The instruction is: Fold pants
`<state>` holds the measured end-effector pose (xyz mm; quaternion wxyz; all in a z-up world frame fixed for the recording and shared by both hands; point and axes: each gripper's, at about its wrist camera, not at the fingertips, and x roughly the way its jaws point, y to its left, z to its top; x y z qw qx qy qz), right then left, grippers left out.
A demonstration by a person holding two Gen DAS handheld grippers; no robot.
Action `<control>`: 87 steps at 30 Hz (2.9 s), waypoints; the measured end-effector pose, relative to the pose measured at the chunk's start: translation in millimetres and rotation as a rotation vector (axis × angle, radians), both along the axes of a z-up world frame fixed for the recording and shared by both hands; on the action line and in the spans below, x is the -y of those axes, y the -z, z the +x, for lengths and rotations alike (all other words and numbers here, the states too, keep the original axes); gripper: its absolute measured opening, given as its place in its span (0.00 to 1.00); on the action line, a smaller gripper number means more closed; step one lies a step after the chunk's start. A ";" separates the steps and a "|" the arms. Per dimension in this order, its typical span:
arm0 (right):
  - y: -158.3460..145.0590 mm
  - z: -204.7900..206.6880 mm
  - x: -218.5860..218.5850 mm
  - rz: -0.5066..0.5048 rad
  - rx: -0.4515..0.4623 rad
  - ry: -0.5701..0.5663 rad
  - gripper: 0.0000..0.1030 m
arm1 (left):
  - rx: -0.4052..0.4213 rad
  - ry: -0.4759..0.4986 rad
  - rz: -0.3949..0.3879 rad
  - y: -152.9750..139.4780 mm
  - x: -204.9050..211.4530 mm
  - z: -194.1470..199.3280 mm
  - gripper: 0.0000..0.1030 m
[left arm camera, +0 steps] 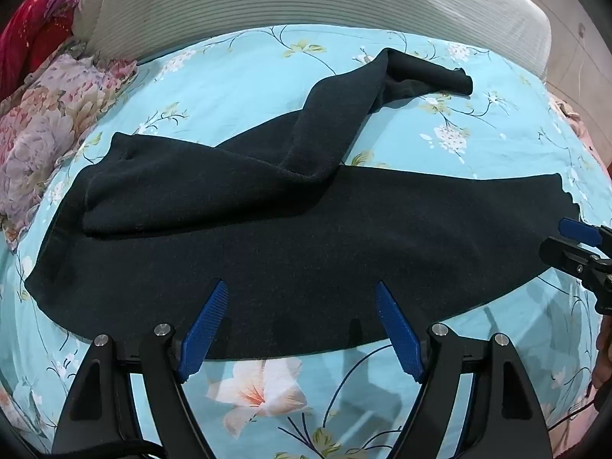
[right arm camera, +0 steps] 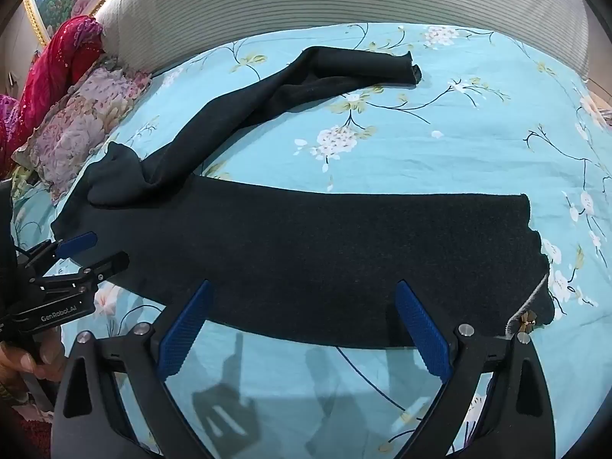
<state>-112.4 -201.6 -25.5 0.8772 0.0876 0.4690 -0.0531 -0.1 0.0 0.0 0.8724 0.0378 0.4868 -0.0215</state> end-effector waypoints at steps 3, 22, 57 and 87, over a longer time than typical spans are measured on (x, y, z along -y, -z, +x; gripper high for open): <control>-0.3 -0.2 0.2 0.002 -0.002 0.005 0.93 | -0.003 -0.001 0.001 0.1 0.0 0.1 0.78; 0.0 1.9 0.7 0.008 -0.001 0.006 0.93 | 0.002 -0.004 -0.003 1.7 -4.8 5.4 0.78; 0.4 9.0 7.8 0.035 0.001 0.032 0.93 | 0.015 0.004 0.048 -3.1 0.5 22.5 0.78; -33.0 108.7 94.0 0.168 0.072 0.157 0.93 | 0.029 0.119 0.189 -13.2 68.4 154.4 0.77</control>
